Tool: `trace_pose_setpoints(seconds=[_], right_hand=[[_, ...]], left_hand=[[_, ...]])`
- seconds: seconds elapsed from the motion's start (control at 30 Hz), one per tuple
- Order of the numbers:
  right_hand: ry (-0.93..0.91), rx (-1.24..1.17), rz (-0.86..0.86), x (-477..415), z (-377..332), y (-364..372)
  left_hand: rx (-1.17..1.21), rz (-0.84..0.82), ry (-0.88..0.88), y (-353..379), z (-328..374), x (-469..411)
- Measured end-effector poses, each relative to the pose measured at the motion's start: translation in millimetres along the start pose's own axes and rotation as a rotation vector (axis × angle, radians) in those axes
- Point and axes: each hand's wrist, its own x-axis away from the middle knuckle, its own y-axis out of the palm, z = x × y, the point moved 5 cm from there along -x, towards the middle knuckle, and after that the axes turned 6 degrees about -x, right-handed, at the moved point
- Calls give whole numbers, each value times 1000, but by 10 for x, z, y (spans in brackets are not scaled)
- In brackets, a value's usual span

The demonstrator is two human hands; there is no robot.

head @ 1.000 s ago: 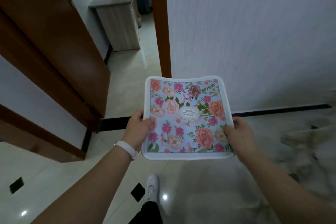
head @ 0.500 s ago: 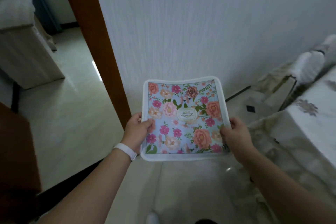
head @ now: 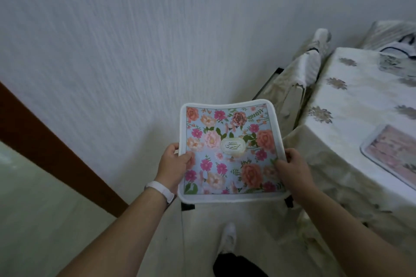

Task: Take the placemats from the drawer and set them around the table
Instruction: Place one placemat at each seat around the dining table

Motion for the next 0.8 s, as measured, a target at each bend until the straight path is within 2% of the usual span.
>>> trace_pose_setpoints(seconds=[0.3,0.43,0.6,0.8], right_hand=[[63,-44,29,-1274,-72,125],[72,-49,60,-1885,-248,-114],[90,-51,146,-2540,-454,-559],[69,-52,217,-3050,-715,-786]], left_hand=[[-35,-29,-70,615,375,-1198],[-84,-97,-83,1160,716,-1747],[-77,-185,-17,1918,1174,-2214],[-105,-253,24,2436,1524,-2801]])
